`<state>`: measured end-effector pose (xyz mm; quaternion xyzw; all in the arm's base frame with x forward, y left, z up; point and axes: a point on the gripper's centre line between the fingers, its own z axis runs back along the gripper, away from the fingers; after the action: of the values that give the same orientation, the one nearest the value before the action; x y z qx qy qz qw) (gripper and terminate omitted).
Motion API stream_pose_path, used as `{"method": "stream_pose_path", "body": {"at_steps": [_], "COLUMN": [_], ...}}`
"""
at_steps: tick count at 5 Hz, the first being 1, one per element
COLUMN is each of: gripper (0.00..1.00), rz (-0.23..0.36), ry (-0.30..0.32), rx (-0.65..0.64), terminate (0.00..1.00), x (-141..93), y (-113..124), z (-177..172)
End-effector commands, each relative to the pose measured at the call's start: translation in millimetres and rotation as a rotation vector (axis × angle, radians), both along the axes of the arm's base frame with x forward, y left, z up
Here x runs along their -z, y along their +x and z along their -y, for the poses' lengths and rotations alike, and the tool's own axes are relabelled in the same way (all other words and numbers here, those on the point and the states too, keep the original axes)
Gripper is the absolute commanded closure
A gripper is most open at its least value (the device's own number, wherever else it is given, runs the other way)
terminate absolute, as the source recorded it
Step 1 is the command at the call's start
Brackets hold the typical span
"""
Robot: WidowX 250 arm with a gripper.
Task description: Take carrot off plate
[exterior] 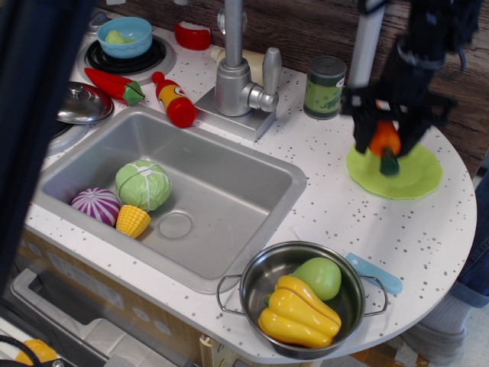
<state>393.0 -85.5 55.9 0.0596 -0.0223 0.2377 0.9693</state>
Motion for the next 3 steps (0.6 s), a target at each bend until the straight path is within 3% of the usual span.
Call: {"method": "stream_pose_path", "body": {"at_steps": [1,3], "gripper": [1.00,1.00], "rz": [0.072,0.101], "ry": [0.030,0.015], "rx": [0.073,0.149], "terminate": [0.00,0.00], "x": [-29.6,-2.3], "y": [-9.0,2.7], "z": [-38.3,-49.2]}}
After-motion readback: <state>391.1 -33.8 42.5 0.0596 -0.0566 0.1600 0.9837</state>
